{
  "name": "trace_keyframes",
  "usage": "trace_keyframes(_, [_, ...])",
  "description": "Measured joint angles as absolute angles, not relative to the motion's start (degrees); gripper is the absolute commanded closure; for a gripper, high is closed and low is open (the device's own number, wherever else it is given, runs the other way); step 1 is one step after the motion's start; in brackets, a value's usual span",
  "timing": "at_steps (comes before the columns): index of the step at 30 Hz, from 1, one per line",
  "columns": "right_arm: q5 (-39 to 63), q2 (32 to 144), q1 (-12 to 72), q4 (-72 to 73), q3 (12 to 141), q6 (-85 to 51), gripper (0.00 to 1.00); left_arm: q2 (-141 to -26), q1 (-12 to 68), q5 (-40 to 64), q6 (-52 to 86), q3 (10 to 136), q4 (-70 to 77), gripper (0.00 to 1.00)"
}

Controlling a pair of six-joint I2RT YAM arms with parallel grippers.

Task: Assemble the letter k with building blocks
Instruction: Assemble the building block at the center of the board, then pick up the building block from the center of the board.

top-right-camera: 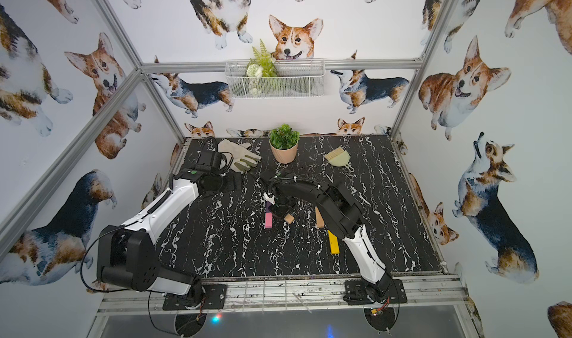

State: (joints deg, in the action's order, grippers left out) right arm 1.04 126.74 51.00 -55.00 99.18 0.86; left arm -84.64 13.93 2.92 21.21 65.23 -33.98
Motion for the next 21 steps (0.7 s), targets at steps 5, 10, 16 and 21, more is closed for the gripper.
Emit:
trace_keyframes(5, [1.4,126.3,51.0,-55.0,99.0,0.8,0.49,-85.0,13.9,3.1,21.2,65.3,-34.0,0.00])
trace_keyframes(10, [1.3,123.1,51.0,-54.9,99.0,-0.1,0.47,-85.0,13.9,3.1,21.2,65.3,-34.0,0.00])
trace_keyframes(16, [-1.8,106.6,49.8,-51.6,94.8,-5.2,0.19,-85.0,13.9,4.1,21.2,65.3,-33.7,0.00])
trace_keyframes(21, [-6.8,93.1,41.3,-46.3,83.2,-13.7,0.00,-85.4,13.9,5.4,21.2,65.3,-33.4,0.00])
